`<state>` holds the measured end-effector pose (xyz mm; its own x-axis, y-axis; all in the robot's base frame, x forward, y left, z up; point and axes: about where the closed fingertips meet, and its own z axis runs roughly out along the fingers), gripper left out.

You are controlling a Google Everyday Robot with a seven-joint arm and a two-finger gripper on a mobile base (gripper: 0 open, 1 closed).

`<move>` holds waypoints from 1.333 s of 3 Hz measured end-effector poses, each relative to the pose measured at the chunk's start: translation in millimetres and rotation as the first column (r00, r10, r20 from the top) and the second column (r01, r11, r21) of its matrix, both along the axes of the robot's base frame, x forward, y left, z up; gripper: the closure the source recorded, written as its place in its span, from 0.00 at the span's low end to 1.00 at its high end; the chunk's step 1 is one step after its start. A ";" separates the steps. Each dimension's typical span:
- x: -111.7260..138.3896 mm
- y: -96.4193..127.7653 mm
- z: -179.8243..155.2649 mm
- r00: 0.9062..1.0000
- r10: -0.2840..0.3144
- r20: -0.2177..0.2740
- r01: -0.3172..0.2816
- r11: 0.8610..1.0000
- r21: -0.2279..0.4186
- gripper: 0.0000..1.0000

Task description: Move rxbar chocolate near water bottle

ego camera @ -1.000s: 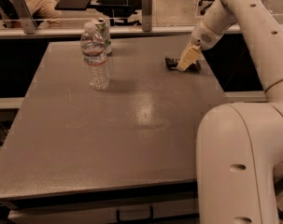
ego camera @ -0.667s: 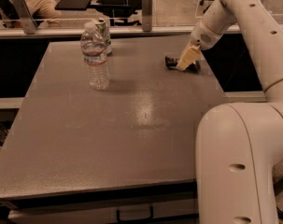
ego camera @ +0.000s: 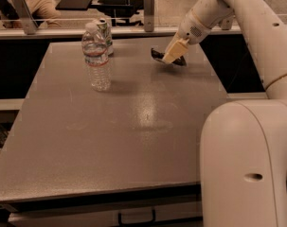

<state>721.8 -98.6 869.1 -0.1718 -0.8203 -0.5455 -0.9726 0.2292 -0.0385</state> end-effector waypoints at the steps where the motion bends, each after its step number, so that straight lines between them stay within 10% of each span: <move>1: -12.3 34.3 10.5 0.999 0.053 0.004 -0.053 0.998 0.046 1.00; 2: -29.4 62.7 9.3 0.996 0.093 -0.009 -0.092 0.993 0.072 1.00; 4: -67.0 95.1 -3.9 0.991 0.124 -0.051 -0.120 0.990 0.070 0.61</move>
Offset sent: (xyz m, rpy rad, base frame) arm -0.0680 0.0948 0.0039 0.0956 0.0391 0.1409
